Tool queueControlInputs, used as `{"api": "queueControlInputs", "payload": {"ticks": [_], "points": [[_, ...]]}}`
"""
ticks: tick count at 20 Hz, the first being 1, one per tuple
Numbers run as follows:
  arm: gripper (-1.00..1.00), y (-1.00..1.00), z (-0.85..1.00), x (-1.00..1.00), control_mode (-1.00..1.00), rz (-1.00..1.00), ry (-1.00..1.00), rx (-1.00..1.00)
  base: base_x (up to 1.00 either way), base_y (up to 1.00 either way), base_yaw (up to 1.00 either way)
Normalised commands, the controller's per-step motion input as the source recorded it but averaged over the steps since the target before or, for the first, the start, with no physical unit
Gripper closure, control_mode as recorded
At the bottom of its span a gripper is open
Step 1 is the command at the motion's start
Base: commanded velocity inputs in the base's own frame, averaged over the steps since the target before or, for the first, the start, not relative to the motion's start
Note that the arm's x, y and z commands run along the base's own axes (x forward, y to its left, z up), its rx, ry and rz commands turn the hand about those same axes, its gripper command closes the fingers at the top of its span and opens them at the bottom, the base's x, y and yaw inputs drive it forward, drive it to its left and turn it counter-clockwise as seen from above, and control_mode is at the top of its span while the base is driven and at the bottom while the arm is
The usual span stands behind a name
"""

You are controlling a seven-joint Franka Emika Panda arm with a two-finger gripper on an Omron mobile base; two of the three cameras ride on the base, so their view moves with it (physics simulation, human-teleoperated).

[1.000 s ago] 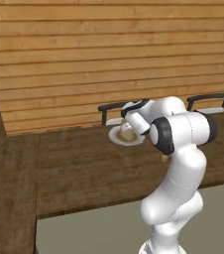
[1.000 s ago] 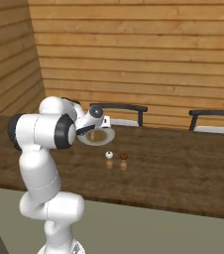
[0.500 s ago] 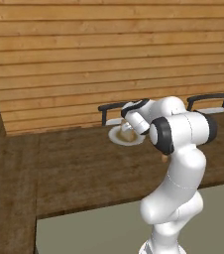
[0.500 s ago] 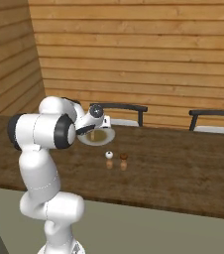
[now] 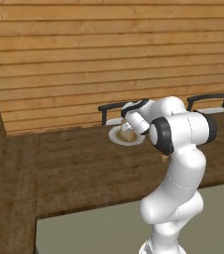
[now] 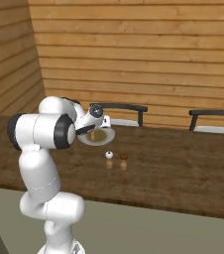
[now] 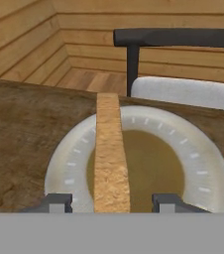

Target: Start the toaster. Once the lever pops up, take the bread to the plate on the dining counter.

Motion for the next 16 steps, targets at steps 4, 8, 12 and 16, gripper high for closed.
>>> {"api": "queueControlInputs", "payload": {"ticks": [4, 8, 12, 16], "points": [[-1.00, 0.00, 0.00, 0.00, -1.00, 0.00, 0.00, 0.00, 0.00, 0.00, 0.00], [-1.00, 0.00, 0.00, 0.00, -1.00, 0.00, 0.00, 0.00, 0.00, 0.00, 0.00], [-1.00, 0.00, 0.02, -0.01, -1.00, 0.00, 0.00, 0.00, 0.00, 0.00, 0.00], [-1.00, 0.00, 0.26, -0.07, -1.00, 0.00, -0.03, 0.00, 0.00, 0.00, 0.00]]}}
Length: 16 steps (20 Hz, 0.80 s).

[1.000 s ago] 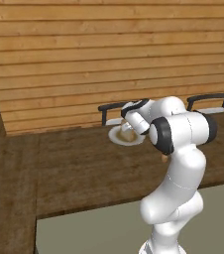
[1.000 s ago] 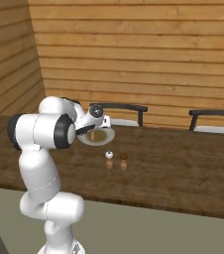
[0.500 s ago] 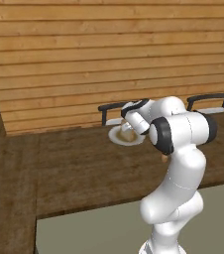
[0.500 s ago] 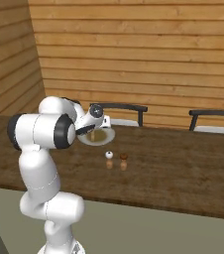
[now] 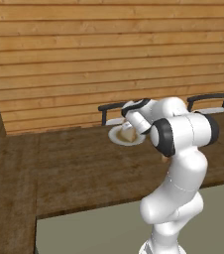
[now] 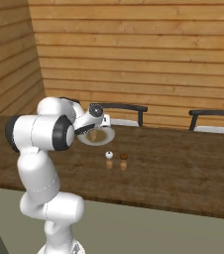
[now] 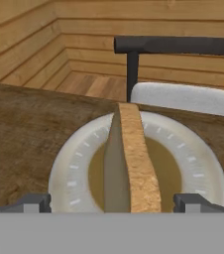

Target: Start the toaster. Once the lever pops up, take the bread to the plate on the dining counter.

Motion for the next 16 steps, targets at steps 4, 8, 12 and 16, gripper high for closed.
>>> {"api": "queueControlInputs", "payload": {"ticks": [4, 8, 12, 16], "points": [[-1.00, 0.00, 0.32, -0.07, -1.00, 0.00, -0.01, 0.00, 0.00, 0.00, 0.00], [-1.00, 0.00, 0.17, -0.16, -1.00, 0.00, -0.01, 0.00, 0.00, 0.00, 0.00], [-1.00, 0.03, 0.33, -0.32, -1.00, -0.01, -0.02, 0.00, 0.00, 0.00, 0.00], [-1.00, 0.16, 0.51, -0.55, -1.00, -0.07, -0.01, -0.02, 0.00, 0.00, 0.00]]}}
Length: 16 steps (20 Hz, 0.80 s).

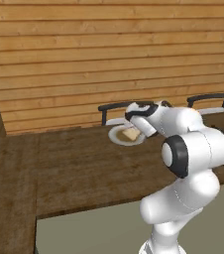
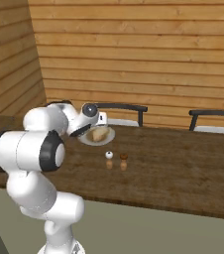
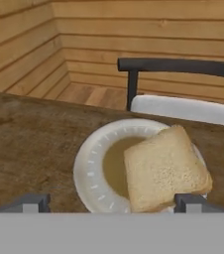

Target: Start the toaster. Once the lever pops up, take the bread to the plate on the dining counter.

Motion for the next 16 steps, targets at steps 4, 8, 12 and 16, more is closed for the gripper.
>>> {"api": "queueControlInputs", "payload": {"ticks": [4, 8, 12, 16], "points": [[-1.00, 0.29, 0.60, -0.50, -1.00, -0.10, 0.00, -0.03, 0.00, 0.00, 0.00], [-1.00, 0.36, 0.72, -0.57, -1.00, -0.13, 0.06, -0.06, 0.00, 0.00, 0.00], [-1.00, 0.25, 0.85, -0.60, -1.00, -0.12, 0.18, -0.05, 0.00, 0.00, 0.00], [-1.00, 0.09, 0.95, -0.56, -1.00, -0.06, 0.21, -0.01, 0.00, 0.00, 0.00]]}}
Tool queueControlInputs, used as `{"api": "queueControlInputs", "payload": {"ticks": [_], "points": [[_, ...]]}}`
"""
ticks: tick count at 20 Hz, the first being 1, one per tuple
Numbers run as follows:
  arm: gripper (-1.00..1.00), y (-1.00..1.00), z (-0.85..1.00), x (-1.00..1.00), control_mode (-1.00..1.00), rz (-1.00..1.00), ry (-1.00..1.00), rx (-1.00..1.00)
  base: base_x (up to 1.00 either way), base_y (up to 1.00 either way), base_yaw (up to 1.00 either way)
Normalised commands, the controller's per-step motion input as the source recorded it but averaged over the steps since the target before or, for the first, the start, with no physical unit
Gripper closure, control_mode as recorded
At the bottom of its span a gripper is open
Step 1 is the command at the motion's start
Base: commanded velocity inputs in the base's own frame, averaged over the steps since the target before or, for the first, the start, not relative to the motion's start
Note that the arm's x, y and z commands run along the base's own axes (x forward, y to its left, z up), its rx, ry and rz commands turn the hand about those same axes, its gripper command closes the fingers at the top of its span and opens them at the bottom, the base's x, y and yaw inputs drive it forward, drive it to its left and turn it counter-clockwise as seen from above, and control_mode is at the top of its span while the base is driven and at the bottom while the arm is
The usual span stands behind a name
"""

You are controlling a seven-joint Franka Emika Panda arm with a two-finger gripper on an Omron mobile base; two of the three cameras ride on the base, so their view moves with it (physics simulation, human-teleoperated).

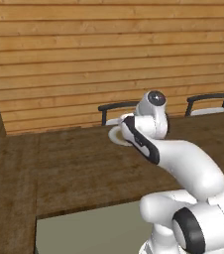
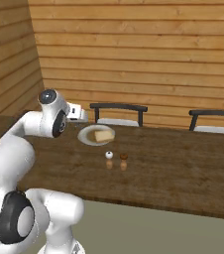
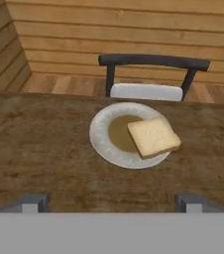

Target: Start the toaster. Once the lever pops up, take the bread to the plate on the dining counter.

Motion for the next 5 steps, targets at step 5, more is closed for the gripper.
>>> {"api": "queueControlInputs", "payload": {"ticks": [5], "points": [[-1.00, 0.00, 0.77, -0.91, -1.00, 0.00, 0.16, 0.00, 0.00, 0.00, 0.00]]}}
